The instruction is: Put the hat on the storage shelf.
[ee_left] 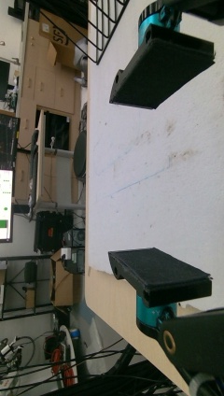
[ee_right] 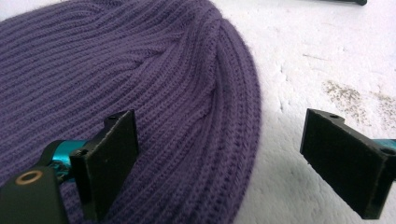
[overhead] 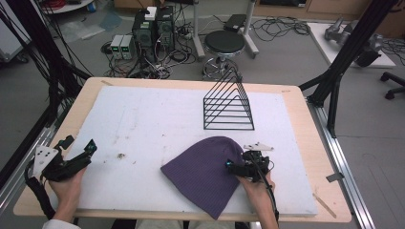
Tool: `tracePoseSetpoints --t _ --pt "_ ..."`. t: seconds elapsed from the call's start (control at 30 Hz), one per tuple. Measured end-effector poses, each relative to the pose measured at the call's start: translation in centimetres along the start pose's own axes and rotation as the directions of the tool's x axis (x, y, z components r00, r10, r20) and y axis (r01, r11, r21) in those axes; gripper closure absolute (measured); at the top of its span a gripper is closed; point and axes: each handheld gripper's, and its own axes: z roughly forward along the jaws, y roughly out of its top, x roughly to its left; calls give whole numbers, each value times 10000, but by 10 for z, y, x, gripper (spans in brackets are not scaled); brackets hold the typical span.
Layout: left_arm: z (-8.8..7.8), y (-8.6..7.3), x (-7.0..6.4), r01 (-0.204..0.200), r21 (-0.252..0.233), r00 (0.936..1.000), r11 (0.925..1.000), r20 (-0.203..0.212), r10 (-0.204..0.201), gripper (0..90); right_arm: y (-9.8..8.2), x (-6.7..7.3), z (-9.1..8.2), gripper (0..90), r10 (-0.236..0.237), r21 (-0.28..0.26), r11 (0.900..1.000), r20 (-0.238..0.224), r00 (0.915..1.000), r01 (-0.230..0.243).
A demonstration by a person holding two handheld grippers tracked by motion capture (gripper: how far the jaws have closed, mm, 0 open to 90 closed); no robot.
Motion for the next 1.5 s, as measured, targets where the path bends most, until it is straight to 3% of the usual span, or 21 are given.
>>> tracePoseSetpoints --t 0.5,0.63,0.67,0.73,0.77,0.8,0.87,1.07,1.5 --pt "0 0 1 111 -66 9998 9999 155 -110 207 4 10 8 207 269 156 9995 164 9995 -271" --pt "-1 0 1 136 -57 9996 9999 253 -135 207 4 13 6 363 244 95 9997 89 9997 -244" --pt "-1 0 1 139 -63 9996 9999 255 -137 207 4 13 6 363 244 95 9997 89 9997 -244" --pt "-1 0 1 143 -65 9996 9999 255 -141 207 4 18 5 515 113 31 9999 -87 9999 -112" --pt "-1 0 1 147 -72 9996 9999 256 -145 207 4 18 5 515 113 31 9999 -87 9999 -112" --pt "-1 0 1 138 -74 9996 9999 256 -136 207 4 20 5 595 -21 -19 10000 -196 9998 21" --pt "-1 0 1 154 -92 9995 9998 266 -152 207 4 23 4 664 -186 -88 9998 -211 9996 184" --pt "0 -1 2 199 -38 9992 9998 347 -197 207 3 30 4 728 -780 -379 9962 125 9969 784" --pt "0 0 3 202 -45 9992 9998 349 -201 207 2 30 -2 757 -739 -942 9928 51 9973 741"
